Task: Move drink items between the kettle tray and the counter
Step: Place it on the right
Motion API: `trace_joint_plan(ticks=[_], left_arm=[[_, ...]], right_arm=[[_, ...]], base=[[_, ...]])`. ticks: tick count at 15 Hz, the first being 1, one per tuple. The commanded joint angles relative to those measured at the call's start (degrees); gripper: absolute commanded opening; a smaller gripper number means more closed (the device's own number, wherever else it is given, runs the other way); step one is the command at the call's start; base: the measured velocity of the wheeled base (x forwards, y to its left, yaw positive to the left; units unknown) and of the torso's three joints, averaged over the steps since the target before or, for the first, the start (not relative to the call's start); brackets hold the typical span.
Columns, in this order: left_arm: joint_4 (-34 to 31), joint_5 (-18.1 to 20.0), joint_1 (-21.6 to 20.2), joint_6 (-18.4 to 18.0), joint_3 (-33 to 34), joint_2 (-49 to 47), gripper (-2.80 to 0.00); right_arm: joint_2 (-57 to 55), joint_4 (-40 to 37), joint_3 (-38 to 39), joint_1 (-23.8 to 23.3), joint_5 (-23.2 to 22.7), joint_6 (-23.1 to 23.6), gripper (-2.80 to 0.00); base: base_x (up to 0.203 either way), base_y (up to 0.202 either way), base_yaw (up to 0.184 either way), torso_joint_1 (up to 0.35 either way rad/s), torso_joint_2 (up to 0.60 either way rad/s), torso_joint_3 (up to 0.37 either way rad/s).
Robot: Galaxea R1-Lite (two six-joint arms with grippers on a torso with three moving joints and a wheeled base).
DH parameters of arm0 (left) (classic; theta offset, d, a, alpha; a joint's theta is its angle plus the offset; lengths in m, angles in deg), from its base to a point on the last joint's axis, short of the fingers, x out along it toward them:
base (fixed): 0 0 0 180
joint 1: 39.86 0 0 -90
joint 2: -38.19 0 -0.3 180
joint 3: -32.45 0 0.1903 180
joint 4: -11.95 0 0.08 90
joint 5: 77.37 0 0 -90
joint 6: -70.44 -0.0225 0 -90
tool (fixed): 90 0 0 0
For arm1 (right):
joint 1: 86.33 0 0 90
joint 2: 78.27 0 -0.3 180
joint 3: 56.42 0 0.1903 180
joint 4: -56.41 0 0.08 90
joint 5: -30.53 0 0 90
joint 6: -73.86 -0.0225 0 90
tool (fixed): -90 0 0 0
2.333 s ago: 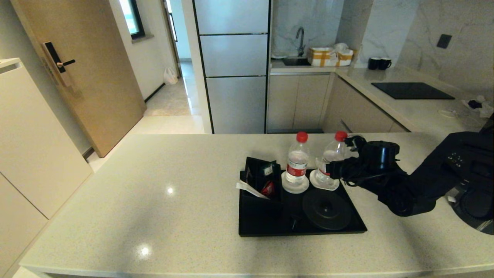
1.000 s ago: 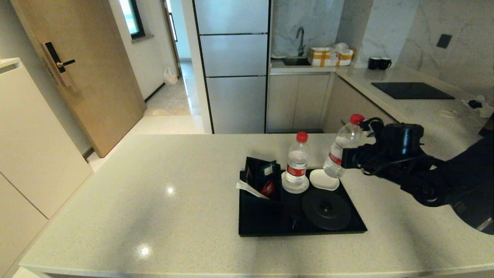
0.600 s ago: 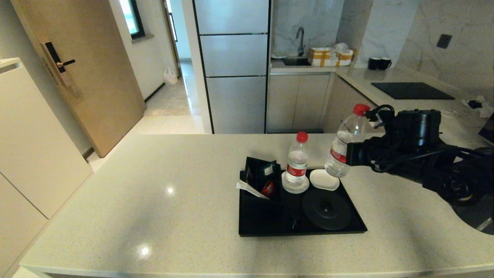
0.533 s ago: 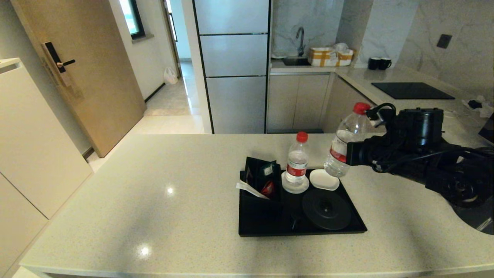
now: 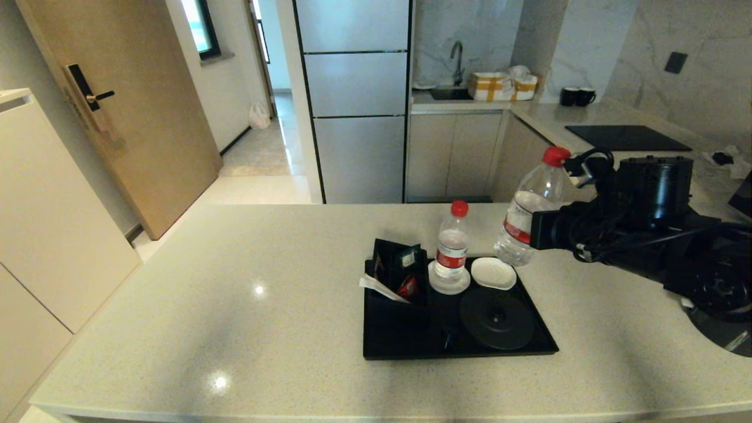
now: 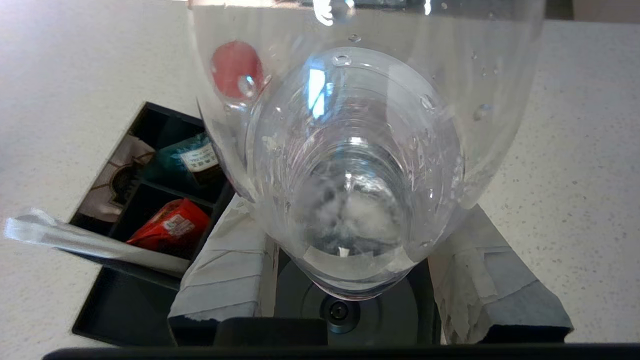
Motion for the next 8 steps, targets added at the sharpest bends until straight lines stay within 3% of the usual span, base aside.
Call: trace_joint_plan(ticks=[1, 8], left_arm=[[-0.06, 0.0, 0.0, 0.0, -0.04, -0.05, -2.8], [-0.06, 0.0, 0.0, 0.0, 0.05, -0.05, -2.8]], right_arm=[[-2.28, 0.33, -0.67, -0.37, 0.68, 0.01, -2.8], [-13.33, 5.29, -6.71, -8.99, 3.68, 0.01, -2.8]], base=[[0.0, 0.0, 0.0, 0.0, 0.0, 0.0], [0.0, 0.0, 0.0, 0.0, 0.0, 0.0]])
